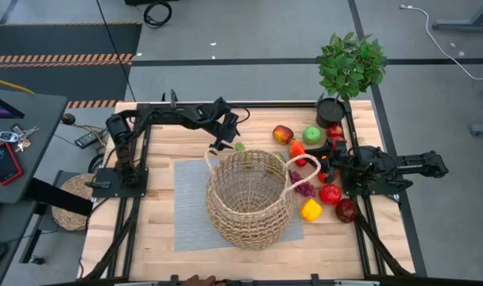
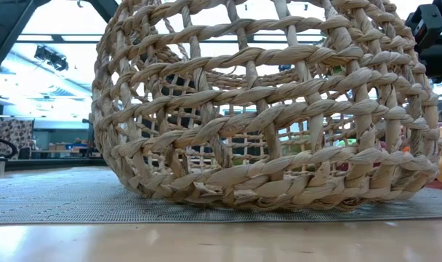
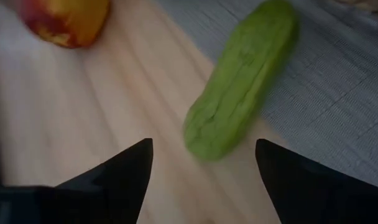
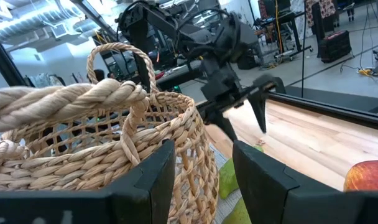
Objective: Build produce basket
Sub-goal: Put the cucumber into the basket
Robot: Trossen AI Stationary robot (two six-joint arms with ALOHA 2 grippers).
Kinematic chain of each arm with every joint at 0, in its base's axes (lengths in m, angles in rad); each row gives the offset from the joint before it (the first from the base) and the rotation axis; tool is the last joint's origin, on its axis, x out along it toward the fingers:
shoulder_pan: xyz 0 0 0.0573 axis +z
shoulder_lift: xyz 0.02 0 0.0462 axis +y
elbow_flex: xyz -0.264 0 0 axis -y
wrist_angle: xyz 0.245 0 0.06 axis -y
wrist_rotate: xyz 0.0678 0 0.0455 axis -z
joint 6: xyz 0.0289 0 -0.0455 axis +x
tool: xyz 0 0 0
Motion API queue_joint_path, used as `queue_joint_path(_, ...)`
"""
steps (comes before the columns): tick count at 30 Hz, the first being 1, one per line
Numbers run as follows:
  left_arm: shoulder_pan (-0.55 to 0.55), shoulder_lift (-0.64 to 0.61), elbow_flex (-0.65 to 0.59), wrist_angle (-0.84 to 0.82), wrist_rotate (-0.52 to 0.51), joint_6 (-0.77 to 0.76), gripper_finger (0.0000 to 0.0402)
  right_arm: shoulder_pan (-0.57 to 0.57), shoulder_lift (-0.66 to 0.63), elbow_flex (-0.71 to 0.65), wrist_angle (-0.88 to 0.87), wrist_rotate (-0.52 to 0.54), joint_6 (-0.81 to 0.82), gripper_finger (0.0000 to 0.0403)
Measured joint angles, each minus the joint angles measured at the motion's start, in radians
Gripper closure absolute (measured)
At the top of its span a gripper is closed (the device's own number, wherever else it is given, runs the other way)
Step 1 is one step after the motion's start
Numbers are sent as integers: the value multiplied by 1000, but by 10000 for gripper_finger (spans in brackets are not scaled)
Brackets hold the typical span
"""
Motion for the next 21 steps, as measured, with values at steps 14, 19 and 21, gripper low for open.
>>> queue_joint_path(14,-38,15,2,33,54,-54,114,0,0,0,0,0,0,235)
queue_joint_path(19,-57,15,2,3,47,-80,130,0,0,0,0,0,0,235)
queue_joint_path(21,-71,15,2,-20,26,-82,142,0,0,0,0,0,0,235)
